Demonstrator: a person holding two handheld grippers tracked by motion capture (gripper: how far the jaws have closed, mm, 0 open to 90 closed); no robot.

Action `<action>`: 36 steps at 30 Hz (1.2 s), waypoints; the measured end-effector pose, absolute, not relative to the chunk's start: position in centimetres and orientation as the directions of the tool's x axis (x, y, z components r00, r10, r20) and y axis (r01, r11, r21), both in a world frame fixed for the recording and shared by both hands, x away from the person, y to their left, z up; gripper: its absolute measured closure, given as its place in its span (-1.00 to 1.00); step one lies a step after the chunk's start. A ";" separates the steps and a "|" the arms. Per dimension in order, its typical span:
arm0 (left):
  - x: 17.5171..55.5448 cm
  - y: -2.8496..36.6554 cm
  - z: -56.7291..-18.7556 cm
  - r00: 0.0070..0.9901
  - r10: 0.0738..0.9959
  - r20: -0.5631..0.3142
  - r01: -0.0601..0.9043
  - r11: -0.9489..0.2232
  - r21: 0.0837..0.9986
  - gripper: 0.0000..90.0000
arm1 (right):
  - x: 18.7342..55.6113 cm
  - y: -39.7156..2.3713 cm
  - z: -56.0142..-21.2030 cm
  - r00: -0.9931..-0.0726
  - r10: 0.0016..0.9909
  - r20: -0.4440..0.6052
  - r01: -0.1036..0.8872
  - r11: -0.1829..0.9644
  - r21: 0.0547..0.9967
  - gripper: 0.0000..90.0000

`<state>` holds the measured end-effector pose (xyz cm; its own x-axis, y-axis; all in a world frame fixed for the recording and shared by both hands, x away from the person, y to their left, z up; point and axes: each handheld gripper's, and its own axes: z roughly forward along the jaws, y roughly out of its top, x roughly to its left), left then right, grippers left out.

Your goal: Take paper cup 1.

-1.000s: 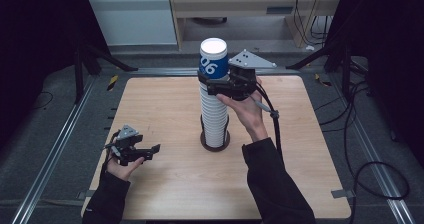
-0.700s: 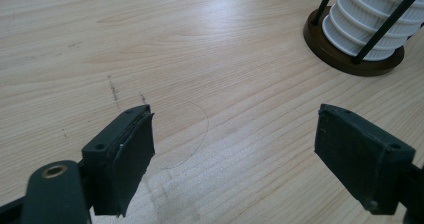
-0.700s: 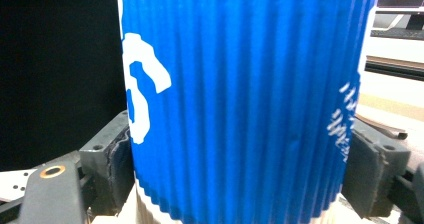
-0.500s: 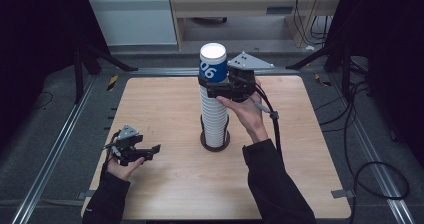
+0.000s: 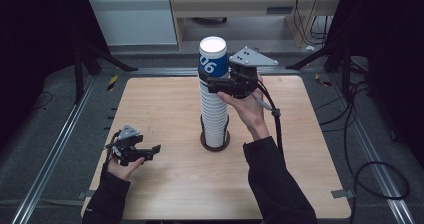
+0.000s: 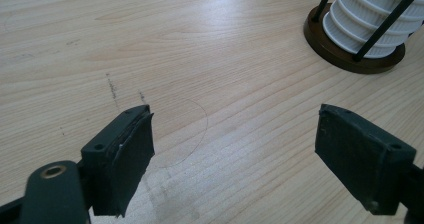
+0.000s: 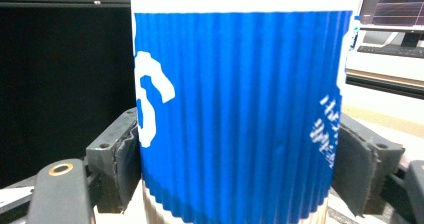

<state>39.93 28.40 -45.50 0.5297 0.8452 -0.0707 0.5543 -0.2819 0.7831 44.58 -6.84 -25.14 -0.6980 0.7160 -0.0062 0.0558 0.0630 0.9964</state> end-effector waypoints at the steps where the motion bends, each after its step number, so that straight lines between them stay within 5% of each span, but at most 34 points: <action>1: 39.9 28.4 -45.5 0.530 0.845 -0.071 0.554 -0.282 0.783 -0.66 | 44.6 -6.8 -25.1 -0.698 0.716 -0.006 0.056 0.063 0.996 -0.56; 36: 40.0 28.4 -45.5 0.529 0.845 -0.077 0.563 -0.282 0.777 -0.67 | 43.2 -9.8 -19.1 -0.671 0.741 -0.022 -0.033 -0.001 0.999 -0.55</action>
<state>39.95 28.45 -45.51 0.5293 0.8450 -0.0766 0.5630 -0.2822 0.7768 43.22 -9.76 -19.13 -0.6714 0.7408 -0.0215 -0.0335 -0.0013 0.9994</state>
